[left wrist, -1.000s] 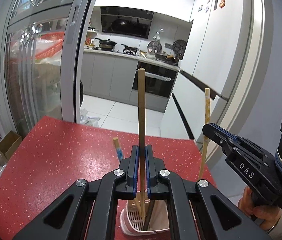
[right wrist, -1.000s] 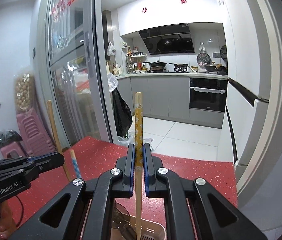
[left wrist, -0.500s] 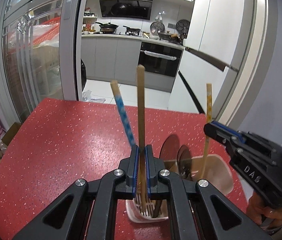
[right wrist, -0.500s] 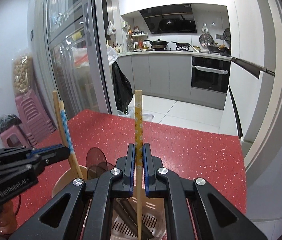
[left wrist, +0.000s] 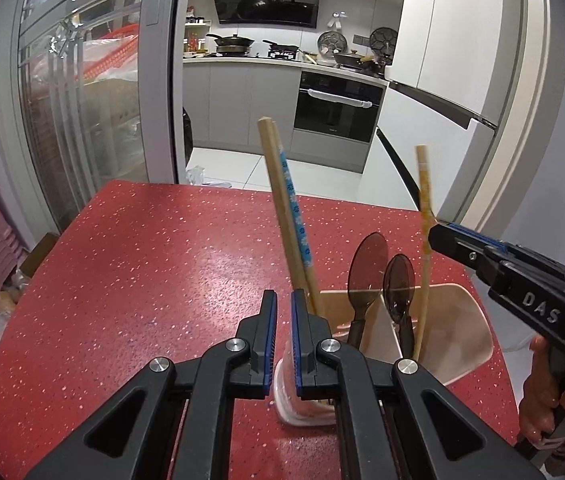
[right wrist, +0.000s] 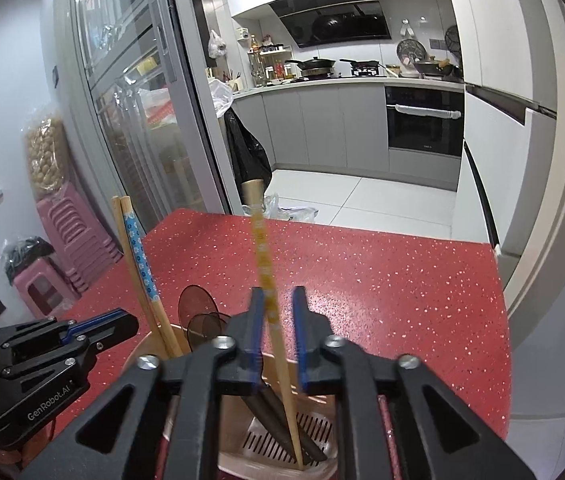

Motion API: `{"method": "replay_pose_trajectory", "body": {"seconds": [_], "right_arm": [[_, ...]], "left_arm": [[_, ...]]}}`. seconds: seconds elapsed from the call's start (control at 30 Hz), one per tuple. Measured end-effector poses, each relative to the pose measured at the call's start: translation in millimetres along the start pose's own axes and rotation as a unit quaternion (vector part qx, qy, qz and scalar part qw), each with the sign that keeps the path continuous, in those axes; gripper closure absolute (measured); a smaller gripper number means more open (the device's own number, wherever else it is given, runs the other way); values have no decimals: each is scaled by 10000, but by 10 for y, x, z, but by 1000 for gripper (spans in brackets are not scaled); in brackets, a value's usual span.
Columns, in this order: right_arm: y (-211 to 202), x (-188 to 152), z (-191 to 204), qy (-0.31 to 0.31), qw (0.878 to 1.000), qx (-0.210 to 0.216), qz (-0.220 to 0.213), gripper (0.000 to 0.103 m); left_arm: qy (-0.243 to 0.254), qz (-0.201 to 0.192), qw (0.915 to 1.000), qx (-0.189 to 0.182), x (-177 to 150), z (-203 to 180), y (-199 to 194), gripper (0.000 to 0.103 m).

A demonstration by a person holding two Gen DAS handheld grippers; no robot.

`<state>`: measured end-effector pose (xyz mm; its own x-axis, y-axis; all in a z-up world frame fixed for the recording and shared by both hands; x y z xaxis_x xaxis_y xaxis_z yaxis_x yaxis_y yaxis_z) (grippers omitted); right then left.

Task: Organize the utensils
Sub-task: 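Open both tools to drop the chopsticks into the caddy, then move both tools back over the remaining spoon and chopsticks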

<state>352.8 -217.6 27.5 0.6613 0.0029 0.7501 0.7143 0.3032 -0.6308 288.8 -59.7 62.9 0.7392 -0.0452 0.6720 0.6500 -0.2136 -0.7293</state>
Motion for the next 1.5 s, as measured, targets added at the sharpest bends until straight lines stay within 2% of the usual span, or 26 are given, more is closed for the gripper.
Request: {"method": "replay_pose_trajectory", "body": {"seconds": [0.07, 0.13, 0.27, 0.4, 0.53, 0.63, 0.9, 0.93, 0.97, 1.0, 1.17, 1.27, 1.4, 1.5], "right_arm": [[-63, -4, -18, 110, 9999, 54, -38, 65], [-141, -9, -39, 208, 9997, 76, -62, 64], [-331, -46, -32, 406, 9989, 210, -87, 52], [-512, -174, -11, 499, 9983, 286, -10, 46], [-649, -407, 33, 516, 9980, 307, 179, 40], [-725, -620, 54, 572, 9970, 333, 397, 32], [-759, -1385, 102, 659, 9902, 305, 1196, 31], [-752, -1493, 109, 655, 9887, 274, 1321, 31], [-743, -1577, 97, 658, 9872, 243, 1430, 31], [-742, -1658, 104, 672, 9860, 228, 1507, 31], [-723, -2080, 153, 810, 9785, 277, 1879, 31], [-719, -2261, 218, 693, 9769, 263, 2006, 31], [-756, -2386, 379, 316, 9771, 397, 2068, 31], [-782, -2442, 599, -230, 9752, 636, 2107, 31]], "left_arm": [[-25, 11, 10000, 35, -26, 22, -32, 71], [-47, 3, 9999, 92, -54, 50, -77, 71], [-46, -32, 9999, 148, -135, 108, -215, 71], [-51, -84, 9997, 219, -270, 181, -371, 71], [-142, -7, 9996, 233, -466, 282, -454, 71], [-274, 131, 9993, 207, -661, 374, -497, 70], [-601, 444, 9966, 342, -1267, 625, -606, 70], [-675, 479, 9958, 379, -1360, 671, -629, 64], [-706, 522, 9953, 407, -1427, 700, -645, 9], [-725, 573, 9946, 462, -1473, 722, -649, 0], [-536, 558, 9945, 701, -1749, 779, -548, 0], [-629, 765, 9925, 712, -1918, 850, -369, 0], [-794, 852, 9902, 777, -2079, 981, -211, 0], [-933, 938, 9887, 703, -2176, 1077, -124, 0]]}}
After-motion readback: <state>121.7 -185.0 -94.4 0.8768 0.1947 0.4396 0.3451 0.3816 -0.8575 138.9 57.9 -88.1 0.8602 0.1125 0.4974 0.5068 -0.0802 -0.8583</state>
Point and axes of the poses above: each gripper's, at about its wrist camera, not at the fingertips, and y roughly the way its jaws point, z to its left, x to its top, the point moved 6 cm from there along y, roughly the way its jaws point, and after that the axes turned 5 degrees about z, right-handed, at the moved point
